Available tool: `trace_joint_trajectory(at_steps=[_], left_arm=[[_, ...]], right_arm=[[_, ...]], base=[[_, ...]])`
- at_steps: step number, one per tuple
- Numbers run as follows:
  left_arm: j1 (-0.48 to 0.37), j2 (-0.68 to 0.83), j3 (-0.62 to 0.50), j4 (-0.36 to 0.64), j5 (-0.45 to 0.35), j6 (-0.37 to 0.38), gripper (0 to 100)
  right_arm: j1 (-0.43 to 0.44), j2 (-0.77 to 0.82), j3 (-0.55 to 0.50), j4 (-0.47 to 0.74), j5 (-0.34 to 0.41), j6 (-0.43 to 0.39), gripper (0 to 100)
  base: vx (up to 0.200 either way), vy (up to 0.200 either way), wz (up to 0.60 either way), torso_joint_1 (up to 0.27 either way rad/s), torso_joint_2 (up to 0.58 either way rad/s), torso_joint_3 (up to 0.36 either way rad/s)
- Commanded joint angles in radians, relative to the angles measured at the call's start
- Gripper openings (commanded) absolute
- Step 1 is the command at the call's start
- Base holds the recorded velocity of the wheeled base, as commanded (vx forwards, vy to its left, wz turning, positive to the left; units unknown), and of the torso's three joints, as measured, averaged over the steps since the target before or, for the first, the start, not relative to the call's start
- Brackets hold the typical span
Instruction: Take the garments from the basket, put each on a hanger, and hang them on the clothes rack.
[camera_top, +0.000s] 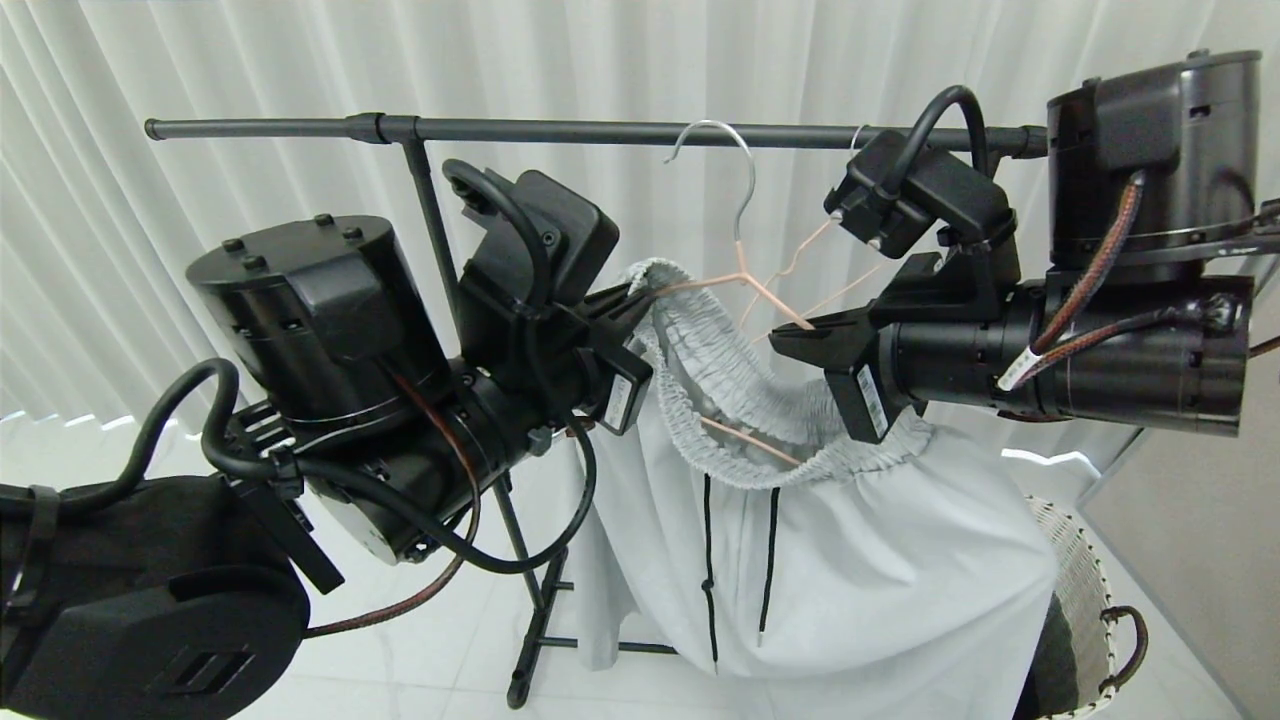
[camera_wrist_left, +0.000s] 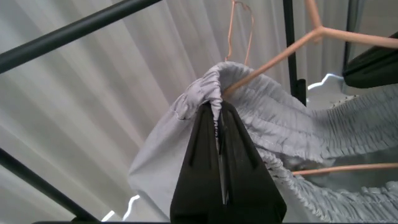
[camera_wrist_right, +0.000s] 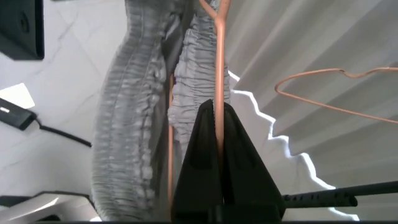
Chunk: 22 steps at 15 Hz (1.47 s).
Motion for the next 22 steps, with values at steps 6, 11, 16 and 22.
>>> trace_joint_trajectory(at_steps=[6,11,16,22], left_arm=[[-0.003,-0.006,0.010,-0.005,0.003,0.000,100],[0.025,-0.044,0.102,-0.007,0.009,0.001,100],[0.146,-0.169,0.294,-0.007,0.011,0.017,100],[0.241,-0.179,0.309,-0.047,0.012,0.107,100]], right_arm=[[-0.002,0.003,0.001,-0.058,-0.018,0.000,0],[-0.031,0.000,-0.003,-0.076,-0.036,0.000,0],[-0.081,0.016,-0.005,-0.145,-0.038,0.044,0],[-0.101,0.064,-0.065,-0.204,-0.071,0.106,0]], base=[[0.000,0.000,0.00,0.000,0.00,0.000],[0.000,0.000,0.00,0.000,0.00,0.000],[0.000,0.000,0.00,0.000,0.00,0.000],[0.000,0.000,0.00,0.000,0.00,0.000]])
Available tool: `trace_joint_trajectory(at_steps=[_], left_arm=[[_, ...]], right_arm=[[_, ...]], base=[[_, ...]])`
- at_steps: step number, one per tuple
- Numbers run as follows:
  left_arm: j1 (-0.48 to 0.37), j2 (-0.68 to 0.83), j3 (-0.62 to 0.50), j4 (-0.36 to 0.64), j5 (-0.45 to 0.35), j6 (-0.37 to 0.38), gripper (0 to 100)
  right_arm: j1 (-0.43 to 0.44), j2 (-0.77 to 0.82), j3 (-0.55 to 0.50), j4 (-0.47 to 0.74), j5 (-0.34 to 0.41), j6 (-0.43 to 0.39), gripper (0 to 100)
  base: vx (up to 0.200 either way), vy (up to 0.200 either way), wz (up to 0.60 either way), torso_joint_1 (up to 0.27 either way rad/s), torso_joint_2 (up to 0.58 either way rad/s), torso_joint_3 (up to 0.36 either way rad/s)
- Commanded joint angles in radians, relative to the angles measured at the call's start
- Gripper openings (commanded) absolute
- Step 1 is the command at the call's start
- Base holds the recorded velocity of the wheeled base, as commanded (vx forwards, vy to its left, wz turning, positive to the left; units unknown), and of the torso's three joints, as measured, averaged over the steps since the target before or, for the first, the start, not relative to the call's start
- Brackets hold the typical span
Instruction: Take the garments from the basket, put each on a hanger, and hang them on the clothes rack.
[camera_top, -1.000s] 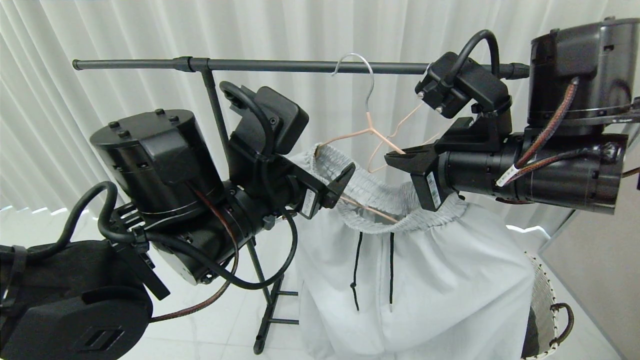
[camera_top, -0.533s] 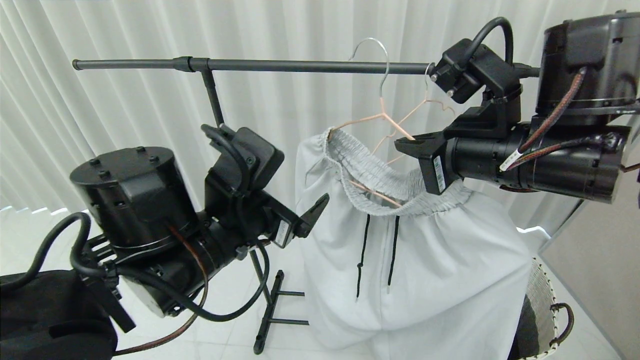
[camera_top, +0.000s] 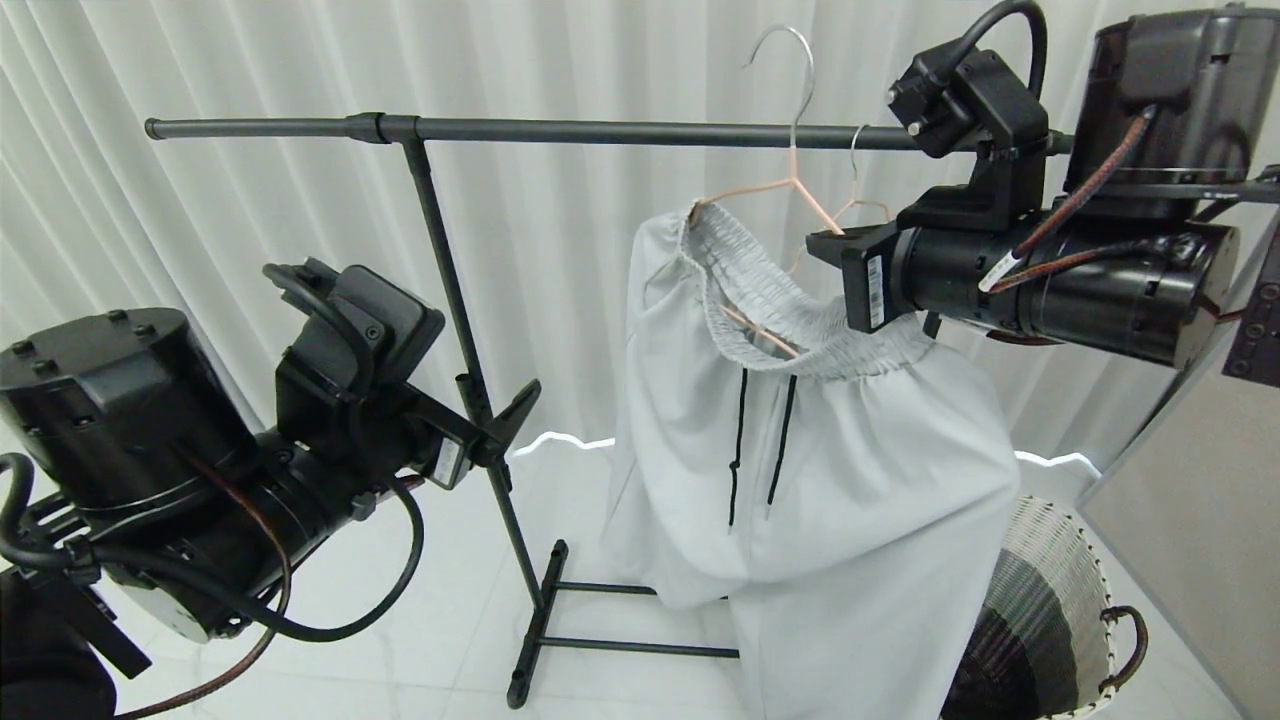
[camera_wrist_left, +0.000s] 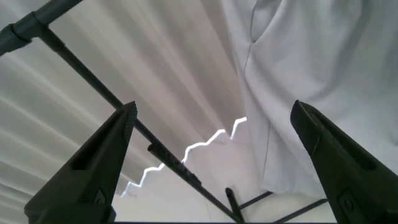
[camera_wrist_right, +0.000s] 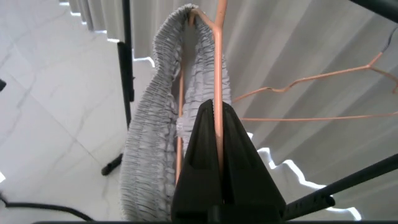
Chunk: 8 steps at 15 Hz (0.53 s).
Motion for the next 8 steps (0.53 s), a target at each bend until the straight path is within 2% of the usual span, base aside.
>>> trace_joint_trajectory(at_steps=[1,2,8], left_arm=[[0.005,-0.008,0.003,0.000,0.001,0.000,100],[0.005,-0.008,0.004,0.000,0.001,0.000,100],[0.005,-0.011,0.010,0.000,-0.001,0.000,100]], right_arm=[[0.004,0.021,-0.018,0.001,0.000,0.003,0],[0.005,0.023,-0.020,-0.001,0.000,0.003,0],[0.010,0.027,-0.020,-0.001,0.000,0.003,0]], base=[[0.000,0.000,0.00,0.000,0.00,0.000],[0.000,0.000,0.00,0.000,0.00,0.000],[0.200,0.000,0.00,-0.002,0.00,0.004]])
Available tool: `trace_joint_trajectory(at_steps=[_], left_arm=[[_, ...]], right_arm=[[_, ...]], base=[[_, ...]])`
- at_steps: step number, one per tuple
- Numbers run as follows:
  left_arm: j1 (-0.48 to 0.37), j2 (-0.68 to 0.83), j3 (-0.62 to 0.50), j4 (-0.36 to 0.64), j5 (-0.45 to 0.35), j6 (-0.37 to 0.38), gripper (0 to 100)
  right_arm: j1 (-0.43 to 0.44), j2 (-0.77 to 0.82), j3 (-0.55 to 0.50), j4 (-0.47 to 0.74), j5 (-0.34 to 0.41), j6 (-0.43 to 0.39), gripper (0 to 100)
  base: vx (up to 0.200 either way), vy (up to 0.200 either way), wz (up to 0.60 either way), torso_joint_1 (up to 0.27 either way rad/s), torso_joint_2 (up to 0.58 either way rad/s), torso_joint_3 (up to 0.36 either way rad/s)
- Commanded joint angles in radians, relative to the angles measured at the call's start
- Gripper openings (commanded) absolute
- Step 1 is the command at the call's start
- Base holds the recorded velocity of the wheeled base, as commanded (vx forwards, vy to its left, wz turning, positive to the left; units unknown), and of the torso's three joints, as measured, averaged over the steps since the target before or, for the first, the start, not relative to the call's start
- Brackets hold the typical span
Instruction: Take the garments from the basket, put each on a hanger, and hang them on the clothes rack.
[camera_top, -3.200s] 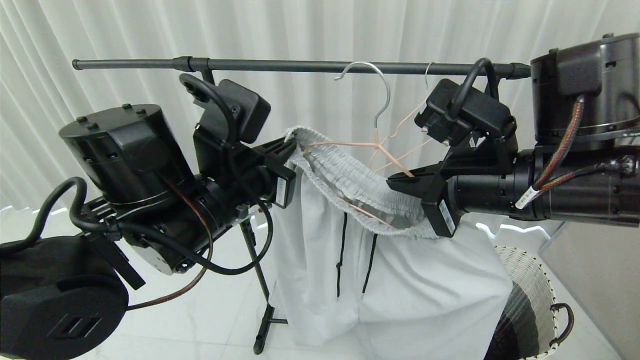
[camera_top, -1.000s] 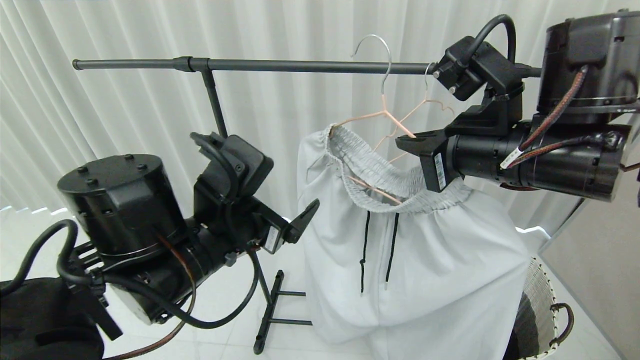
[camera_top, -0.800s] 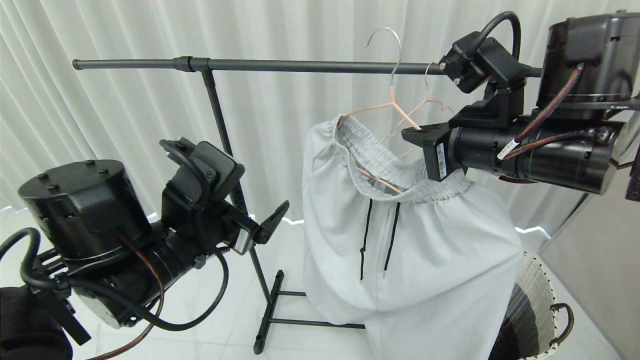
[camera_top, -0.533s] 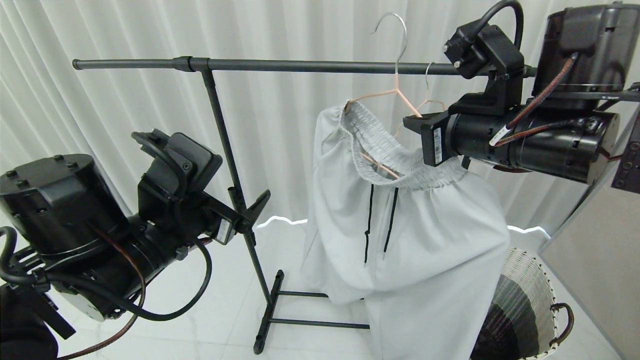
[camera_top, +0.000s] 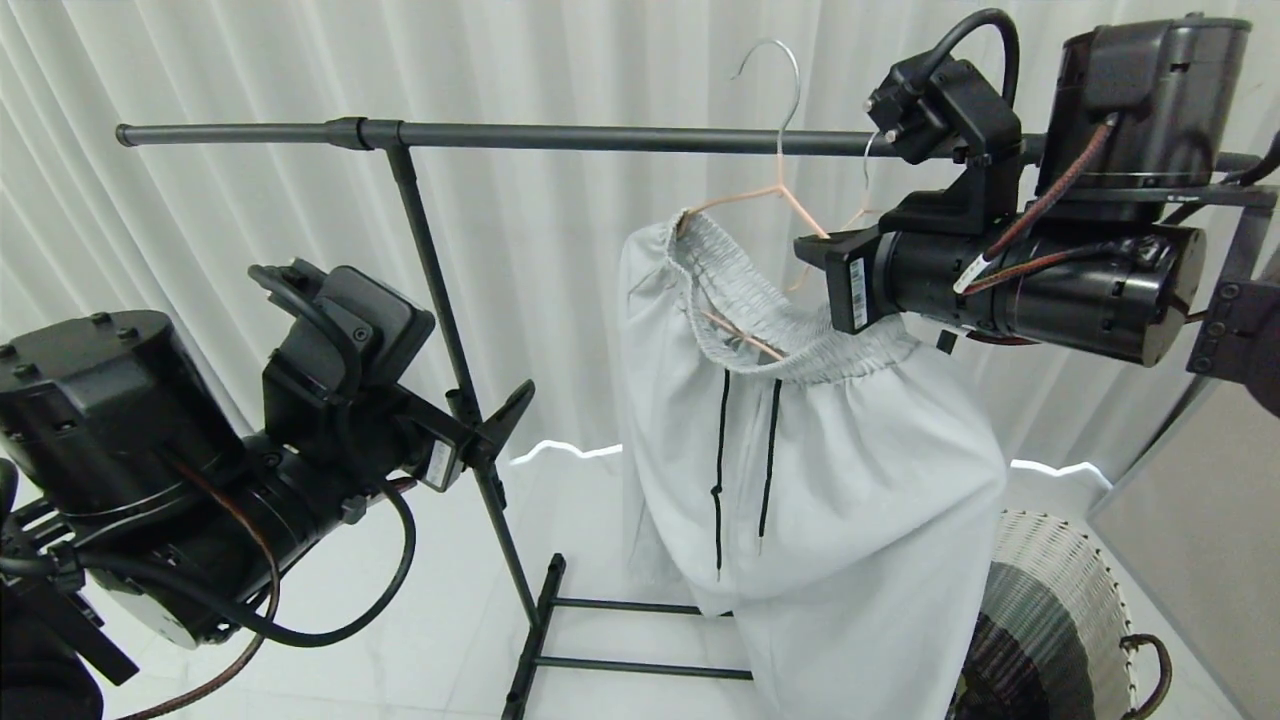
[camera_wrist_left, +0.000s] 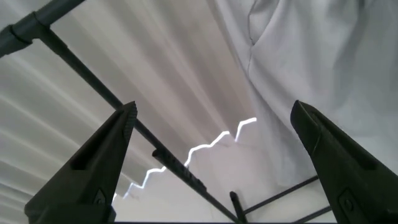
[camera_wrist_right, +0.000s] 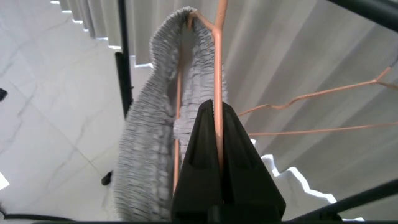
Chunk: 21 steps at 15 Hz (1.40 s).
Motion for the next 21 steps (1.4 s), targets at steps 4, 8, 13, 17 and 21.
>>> trace_joint_trajectory(at_steps=[4,8,13,17,21], left_arm=[[-0.005,0.004,0.003,0.000,-0.001,0.000,100],[-0.016,0.004,0.020,-0.021,-0.007,0.009,100],[-0.020,0.001,0.016,-0.026,-0.006,0.013,100],[-0.045,0.002,0.020,-0.037,-0.004,0.019,100],[-0.053,0.004,0.024,-0.037,-0.003,0.019,100]], right_arm=[[0.017,0.010,-0.003,-0.002,0.001,0.000,0],[0.011,0.054,-0.054,0.000,-0.001,0.000,0],[-0.061,0.201,-0.241,0.040,-0.001,0.000,0],[-0.078,0.292,-0.357,0.089,-0.005,0.000,0],[-0.098,0.347,-0.405,0.101,-0.030,0.000,0]], base=[[0.150,0.000,0.00,0.003,0.00,0.002],[0.000,0.000,0.00,0.000,0.00,0.000],[0.000,0.000,0.00,0.000,0.00,0.000],[0.000,0.000,0.00,0.000,0.00,0.000],[0.000,0.000,0.00,0.000,0.00,0.000]])
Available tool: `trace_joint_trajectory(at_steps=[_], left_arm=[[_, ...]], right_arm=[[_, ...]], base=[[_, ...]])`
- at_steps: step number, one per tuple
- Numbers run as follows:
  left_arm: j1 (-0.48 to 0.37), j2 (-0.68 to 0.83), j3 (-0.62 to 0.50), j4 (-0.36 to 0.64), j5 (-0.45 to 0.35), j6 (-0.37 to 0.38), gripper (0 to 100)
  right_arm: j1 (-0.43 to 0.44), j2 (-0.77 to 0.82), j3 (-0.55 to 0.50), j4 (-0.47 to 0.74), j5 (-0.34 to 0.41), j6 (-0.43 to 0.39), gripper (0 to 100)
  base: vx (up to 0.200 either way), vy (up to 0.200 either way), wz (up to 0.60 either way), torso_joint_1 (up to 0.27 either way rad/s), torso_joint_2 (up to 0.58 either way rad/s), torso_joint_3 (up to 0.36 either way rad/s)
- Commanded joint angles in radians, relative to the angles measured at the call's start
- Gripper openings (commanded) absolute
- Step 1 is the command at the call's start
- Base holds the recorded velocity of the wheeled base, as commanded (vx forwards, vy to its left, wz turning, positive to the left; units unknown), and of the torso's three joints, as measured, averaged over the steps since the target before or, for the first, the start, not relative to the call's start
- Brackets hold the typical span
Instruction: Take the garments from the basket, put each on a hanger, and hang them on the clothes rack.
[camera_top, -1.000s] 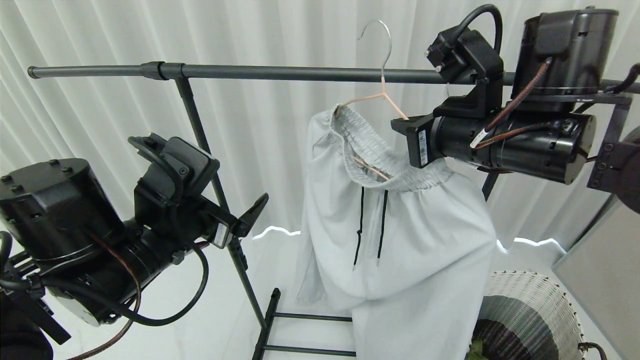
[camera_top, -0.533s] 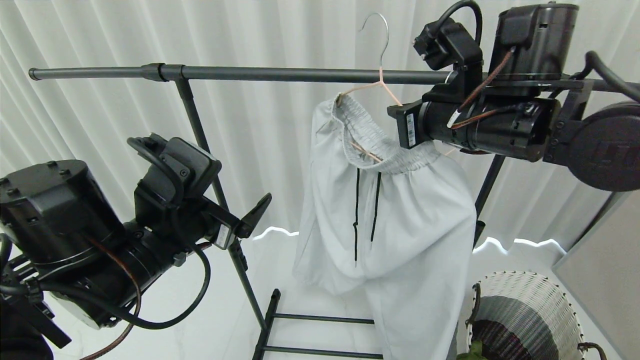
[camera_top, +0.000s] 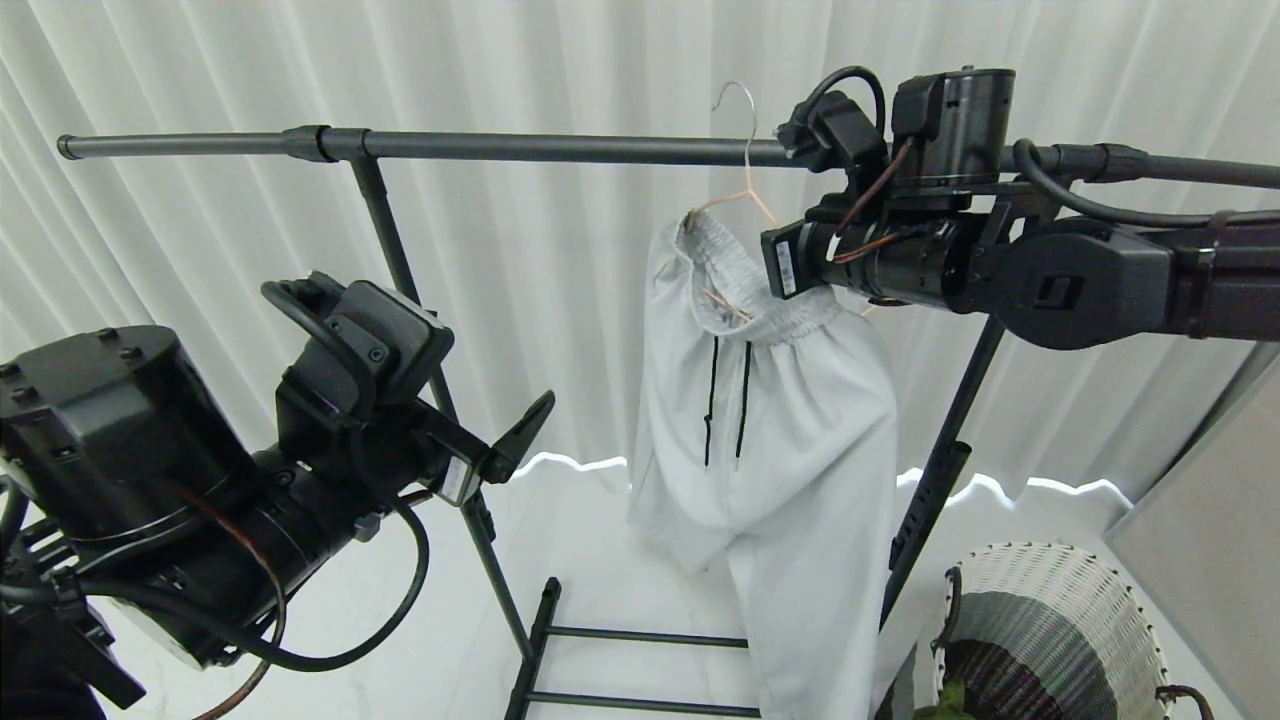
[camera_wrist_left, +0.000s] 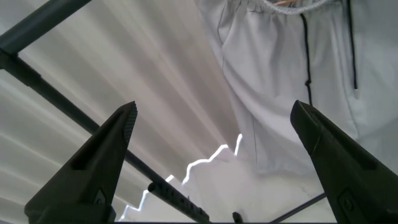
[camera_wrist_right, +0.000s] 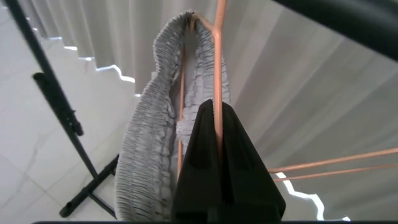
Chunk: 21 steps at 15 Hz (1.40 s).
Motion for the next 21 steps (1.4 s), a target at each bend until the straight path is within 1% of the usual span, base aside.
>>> trace_joint_trajectory(at_steps=[1,10,21], left_arm=[[-0.002,0.002,0.002,0.000,0.001,0.000,100],[-0.013,0.005,0.007,0.000,0.001,0.000,100],[-0.021,0.002,0.005,0.000,0.004,0.000,100]], right_arm=[[-0.010,0.038,-0.019,0.006,0.000,-0.001,0],[-0.036,0.049,-0.019,0.006,-0.012,-0.001,0],[-0.033,0.052,-0.019,0.009,-0.014,0.001,0]], base=[[0.000,0.000,0.00,0.000,0.00,0.000],[0.000,0.000,0.00,0.000,0.00,0.000],[0.000,0.000,0.00,0.000,0.00,0.000]])
